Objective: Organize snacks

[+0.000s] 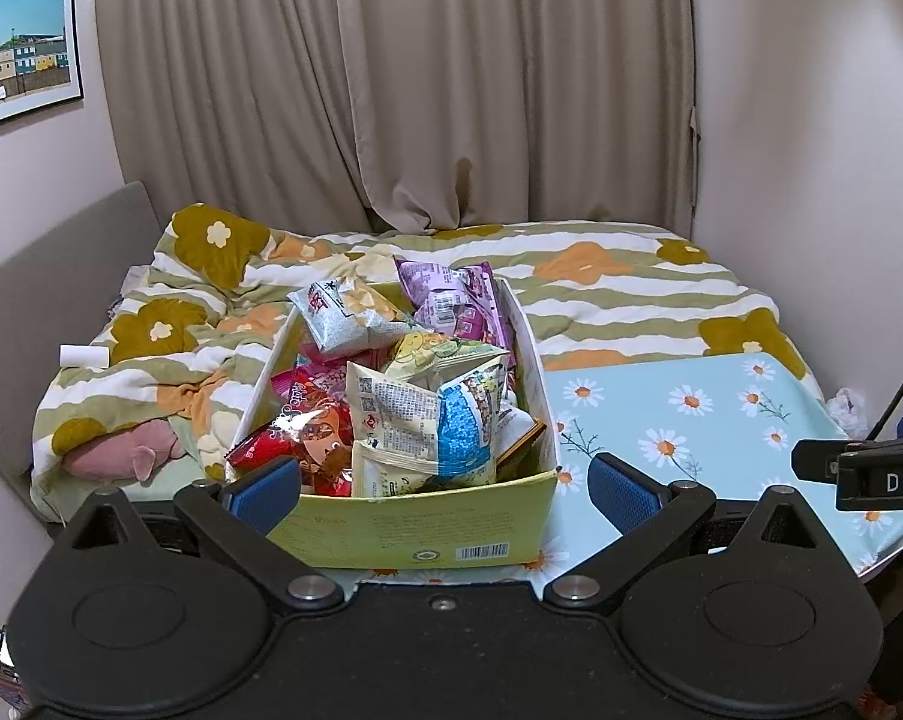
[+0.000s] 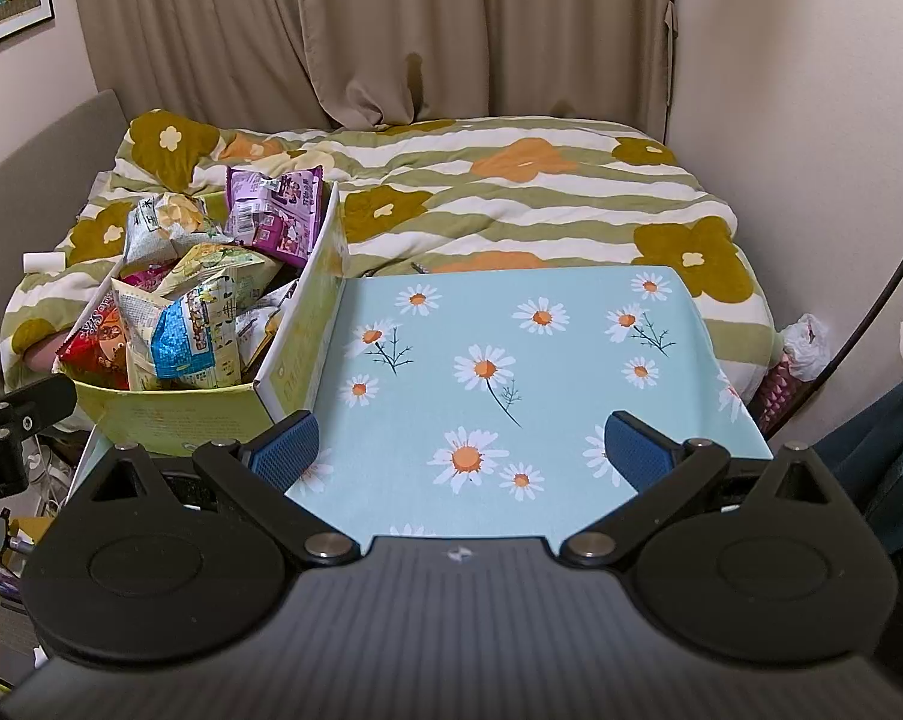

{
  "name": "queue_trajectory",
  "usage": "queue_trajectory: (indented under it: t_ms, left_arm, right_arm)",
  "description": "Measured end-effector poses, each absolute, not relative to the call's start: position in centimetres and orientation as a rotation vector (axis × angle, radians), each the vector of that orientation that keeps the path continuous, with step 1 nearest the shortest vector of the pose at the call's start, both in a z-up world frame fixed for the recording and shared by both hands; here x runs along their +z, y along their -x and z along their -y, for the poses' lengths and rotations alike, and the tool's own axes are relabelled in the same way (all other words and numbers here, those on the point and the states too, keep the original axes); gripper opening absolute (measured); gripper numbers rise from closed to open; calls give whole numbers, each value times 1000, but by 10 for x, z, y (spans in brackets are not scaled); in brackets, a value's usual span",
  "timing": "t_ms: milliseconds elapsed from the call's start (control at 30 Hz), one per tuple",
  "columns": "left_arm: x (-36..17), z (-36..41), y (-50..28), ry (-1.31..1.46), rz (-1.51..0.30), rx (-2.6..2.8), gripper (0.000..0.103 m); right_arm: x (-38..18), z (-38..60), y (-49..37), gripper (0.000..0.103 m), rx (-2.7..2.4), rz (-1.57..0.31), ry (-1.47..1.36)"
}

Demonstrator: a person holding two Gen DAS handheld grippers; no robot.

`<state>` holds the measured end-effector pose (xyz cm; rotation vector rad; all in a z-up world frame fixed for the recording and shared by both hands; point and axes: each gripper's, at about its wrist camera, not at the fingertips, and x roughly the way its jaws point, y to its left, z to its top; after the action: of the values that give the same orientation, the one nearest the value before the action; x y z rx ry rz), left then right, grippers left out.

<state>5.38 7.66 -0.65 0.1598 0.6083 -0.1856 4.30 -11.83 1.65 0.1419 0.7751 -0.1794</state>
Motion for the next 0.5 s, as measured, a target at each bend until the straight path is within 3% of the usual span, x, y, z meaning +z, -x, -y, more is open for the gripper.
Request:
queue_trajectory:
  t_ms: [500]
  left_arm:
    - [-6,-76,-55,-161,-609,-185,103]
  right_arm:
    - [16,117,-45,103,-178,-775,-143]
